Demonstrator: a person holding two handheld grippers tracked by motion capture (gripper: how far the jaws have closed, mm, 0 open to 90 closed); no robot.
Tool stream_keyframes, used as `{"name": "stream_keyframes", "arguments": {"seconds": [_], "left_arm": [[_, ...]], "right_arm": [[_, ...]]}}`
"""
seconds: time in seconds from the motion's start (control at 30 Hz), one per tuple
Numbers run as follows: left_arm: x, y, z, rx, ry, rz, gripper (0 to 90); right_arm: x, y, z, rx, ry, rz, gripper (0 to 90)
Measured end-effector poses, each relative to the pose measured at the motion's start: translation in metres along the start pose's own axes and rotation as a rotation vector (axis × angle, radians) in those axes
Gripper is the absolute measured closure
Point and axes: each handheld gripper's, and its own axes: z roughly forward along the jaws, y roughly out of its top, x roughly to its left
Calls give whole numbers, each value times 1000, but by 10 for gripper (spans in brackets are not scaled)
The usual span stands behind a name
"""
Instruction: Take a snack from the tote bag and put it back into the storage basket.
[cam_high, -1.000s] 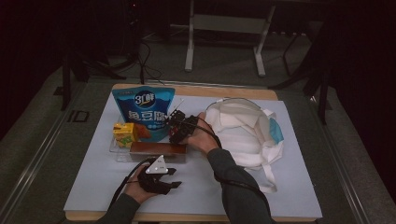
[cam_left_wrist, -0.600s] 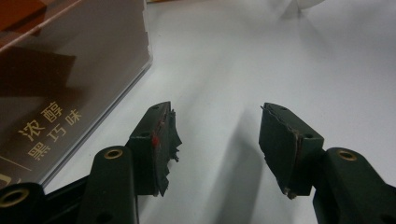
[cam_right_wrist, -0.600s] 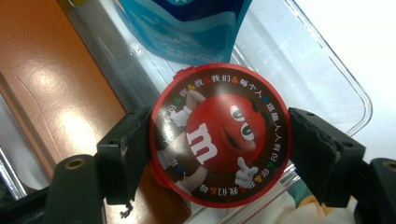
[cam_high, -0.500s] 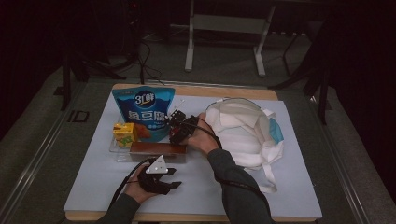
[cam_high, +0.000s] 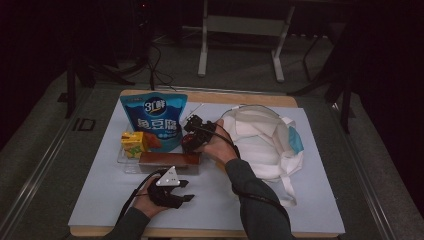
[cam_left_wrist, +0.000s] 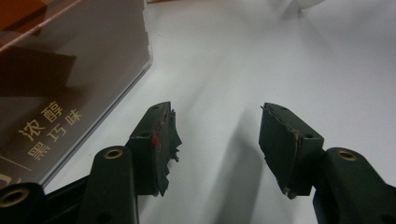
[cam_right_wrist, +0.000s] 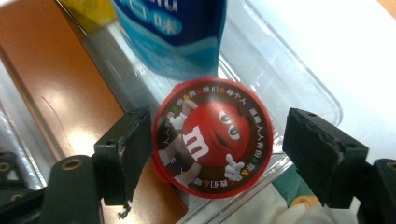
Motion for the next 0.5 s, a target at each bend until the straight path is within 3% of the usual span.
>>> {"name": "stream_keyframes", "arguments": {"seconds": [0.5], "left_arm": [[0,0,0,2,0,-2,447]], "right_arm": [[-7,-3,-24,-44,26,11,318]]}}
